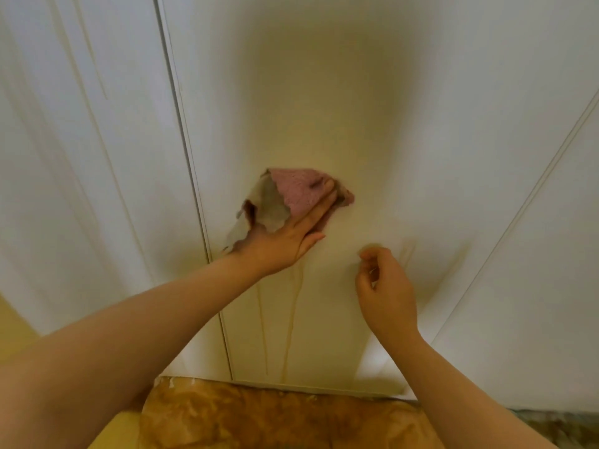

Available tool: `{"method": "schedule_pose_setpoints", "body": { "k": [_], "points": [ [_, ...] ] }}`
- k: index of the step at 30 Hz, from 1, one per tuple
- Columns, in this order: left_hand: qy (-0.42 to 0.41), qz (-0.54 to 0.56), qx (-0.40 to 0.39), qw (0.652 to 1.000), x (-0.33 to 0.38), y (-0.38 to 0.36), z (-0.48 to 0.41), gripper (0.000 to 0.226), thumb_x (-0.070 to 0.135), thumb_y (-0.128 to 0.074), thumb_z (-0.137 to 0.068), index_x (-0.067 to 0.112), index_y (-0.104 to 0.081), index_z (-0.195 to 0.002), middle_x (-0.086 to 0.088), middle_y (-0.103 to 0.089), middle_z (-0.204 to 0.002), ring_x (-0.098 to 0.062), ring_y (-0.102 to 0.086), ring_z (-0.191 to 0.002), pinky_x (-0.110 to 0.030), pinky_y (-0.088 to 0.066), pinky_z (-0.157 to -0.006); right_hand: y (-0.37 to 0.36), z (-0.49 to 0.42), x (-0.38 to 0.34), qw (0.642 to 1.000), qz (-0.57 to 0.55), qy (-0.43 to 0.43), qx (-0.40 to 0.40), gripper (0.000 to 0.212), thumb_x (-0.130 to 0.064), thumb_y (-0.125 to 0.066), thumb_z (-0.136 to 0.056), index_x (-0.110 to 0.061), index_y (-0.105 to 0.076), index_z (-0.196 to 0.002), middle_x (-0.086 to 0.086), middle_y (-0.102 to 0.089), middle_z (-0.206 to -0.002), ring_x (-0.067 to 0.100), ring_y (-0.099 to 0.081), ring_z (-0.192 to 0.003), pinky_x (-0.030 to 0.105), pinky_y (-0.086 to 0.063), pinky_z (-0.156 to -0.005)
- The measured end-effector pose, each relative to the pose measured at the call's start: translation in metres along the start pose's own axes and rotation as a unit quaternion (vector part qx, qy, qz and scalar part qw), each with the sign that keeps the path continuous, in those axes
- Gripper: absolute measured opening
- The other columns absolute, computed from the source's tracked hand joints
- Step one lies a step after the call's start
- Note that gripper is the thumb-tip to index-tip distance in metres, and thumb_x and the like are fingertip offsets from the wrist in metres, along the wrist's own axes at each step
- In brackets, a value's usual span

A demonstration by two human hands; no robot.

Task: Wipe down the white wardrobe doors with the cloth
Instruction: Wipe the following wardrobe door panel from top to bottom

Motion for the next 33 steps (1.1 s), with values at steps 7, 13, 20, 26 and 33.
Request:
{"method": "schedule_pose_setpoints", "body": {
  "k": [7, 13, 20, 26, 33],
  "points": [
    [0.023, 0.080, -0.204, 0.975, 0.025, -0.080, 0.077, 0.059, 0.041, 0.000, -0.103, 0.008, -0.010, -0.151, -0.005, -0.057, -0.132, -0.020, -0.059, -0.115, -0.023, -0.023, -0.104, -0.001, 0.012, 0.013, 1.000, 0.011, -0.005, -0.008, 0.020, -0.004, -0.049, -0.088, -0.014, -0.056, -0.103, -0.012, -0.052, -0.084, 0.001, -0.048, -0.073, 0.017, -0.037, -0.060],
    [0.024, 0.081, -0.023, 0.996, 0.013, -0.019, 0.005, 0.054, 0.042, -0.011, -0.104, 0.022, 0.004, -0.152, -0.001, -0.015, -0.157, -0.027, -0.036, -0.127, -0.030, -0.013, -0.115, 0.021, 0.003, 0.021, 0.999, -0.011, -0.021, 0.023, 0.023, -0.003, -0.048, -0.087, -0.020, -0.055, -0.100, -0.010, -0.054, -0.083, 0.011, -0.052, -0.075, 0.027, -0.043, -0.064],
    [-0.009, 0.098, -0.128, 0.987, 0.041, -0.083, 0.064, 0.055, 0.046, -0.010, -0.103, 0.026, 0.005, -0.152, -0.003, -0.024, -0.154, -0.036, -0.038, -0.131, -0.049, -0.037, -0.102, 0.033, 0.005, 0.028, 0.999, 0.001, -0.030, 0.011, 0.022, -0.003, -0.048, -0.088, -0.021, -0.053, -0.101, -0.014, -0.051, -0.082, 0.005, -0.051, -0.074, 0.017, -0.039, -0.060],
    [-0.019, 0.092, 0.060, 0.994, 0.049, 0.009, -0.035, 0.053, 0.038, -0.009, -0.104, 0.024, 0.013, -0.150, 0.011, 0.018, -0.157, -0.026, -0.023, -0.135, -0.025, -0.005, -0.117, 0.051, -0.003, 0.030, 0.998, -0.021, -0.036, 0.040, 0.022, -0.004, -0.047, -0.089, -0.019, -0.054, -0.103, -0.009, -0.054, -0.085, 0.007, -0.052, -0.073, 0.027, -0.044, -0.065],
    [0.055, 0.133, -0.273, 0.951, 0.021, -0.224, 0.061, 0.033, 0.065, -0.024, -0.094, 0.066, -0.036, -0.125, 0.020, -0.049, -0.133, -0.014, -0.048, -0.127, -0.033, -0.042, -0.102, 0.063, 0.004, 0.054, 0.998, -0.003, -0.053, 0.039, 0.024, -0.003, -0.049, -0.088, -0.026, -0.051, -0.097, -0.008, -0.055, -0.082, 0.010, -0.053, -0.073, 0.027, -0.044, -0.064]
  ]
}}
Point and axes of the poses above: each hand's wrist, its own z-axis away from the middle knuckle, its own y-axis out of the back of the hand, x = y × z, the point moved 10 cm from there along -z, towards the middle knuckle
